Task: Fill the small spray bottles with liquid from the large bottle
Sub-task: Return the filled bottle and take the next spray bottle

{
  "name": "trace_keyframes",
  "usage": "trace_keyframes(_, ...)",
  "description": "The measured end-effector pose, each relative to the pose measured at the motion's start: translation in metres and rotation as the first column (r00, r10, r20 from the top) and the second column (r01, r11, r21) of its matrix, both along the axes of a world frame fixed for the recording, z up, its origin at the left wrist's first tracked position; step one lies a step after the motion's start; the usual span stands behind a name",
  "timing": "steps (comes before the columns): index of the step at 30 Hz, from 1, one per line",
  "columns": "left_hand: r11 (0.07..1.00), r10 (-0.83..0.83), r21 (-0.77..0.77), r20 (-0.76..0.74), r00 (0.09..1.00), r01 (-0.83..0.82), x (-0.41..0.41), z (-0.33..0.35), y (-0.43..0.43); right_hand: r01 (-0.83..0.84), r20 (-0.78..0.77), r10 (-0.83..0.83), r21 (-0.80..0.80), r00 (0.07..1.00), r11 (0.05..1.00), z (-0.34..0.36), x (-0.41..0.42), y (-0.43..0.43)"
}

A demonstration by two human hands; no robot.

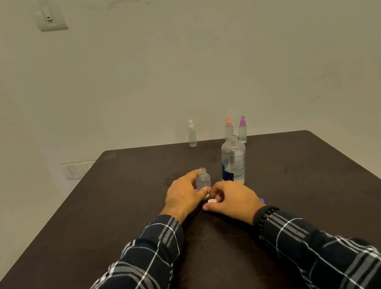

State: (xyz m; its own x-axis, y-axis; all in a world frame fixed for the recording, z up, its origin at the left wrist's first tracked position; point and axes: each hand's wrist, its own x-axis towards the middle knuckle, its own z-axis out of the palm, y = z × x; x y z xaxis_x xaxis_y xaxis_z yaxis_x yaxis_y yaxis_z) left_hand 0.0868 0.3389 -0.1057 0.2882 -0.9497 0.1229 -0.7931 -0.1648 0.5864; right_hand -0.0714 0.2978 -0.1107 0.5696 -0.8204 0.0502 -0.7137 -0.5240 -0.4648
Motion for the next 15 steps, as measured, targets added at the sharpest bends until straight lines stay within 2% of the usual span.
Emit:
trace_keyframes(2, 1.000, -0.006, 0.003, 0.000, 1.000, 0.006, 0.000, 0.000, 0.000, 0.010, -0.029, -0.011, -0.007, 1.000, 1.000, -0.002, 0.003, -0.002)
trace_keyframes(4, 1.000, -0.011, 0.001, -0.011, 1.000, 0.011, 0.000, 0.000, 0.000, 0.047, 0.006, -0.047, -0.026, 0.999, 0.999, -0.001, 0.002, -0.005)
trace_keyframes(6, 1.000, -0.012, -0.002, -0.024, 1.000, 0.012, 0.000, 0.000, 0.001, 0.148, 0.200, -0.133, -0.066, 0.971, 0.987, 0.004, 0.000, -0.007)
trace_keyframes(8, 1.000, -0.017, -0.013, -0.037, 0.999, 0.016, 0.001, 0.000, 0.001, 0.224, 0.473, -0.183, -0.031, 0.862, 0.974, 0.011, 0.000, -0.007)
trace_keyframes(10, 1.000, -0.023, -0.022, -0.048, 0.999, 0.022, 0.001, -0.001, 0.001, 0.208, 0.605, -0.175, 0.017, 0.777, 0.978, 0.020, 0.004, -0.006)
trace_keyframes(13, 1.000, -0.018, -0.014, -0.050, 0.999, 0.017, 0.001, -0.001, 0.001, 0.187, 0.630, -0.152, 0.012, 0.762, 0.982, 0.027, 0.015, -0.009)
trace_keyframes(15, 1.000, -0.015, -0.008, -0.057, 0.998, 0.015, 0.001, -0.002, 0.001, 0.137, 0.578, -0.120, 0.014, 0.807, 0.990, 0.029, 0.023, -0.014)
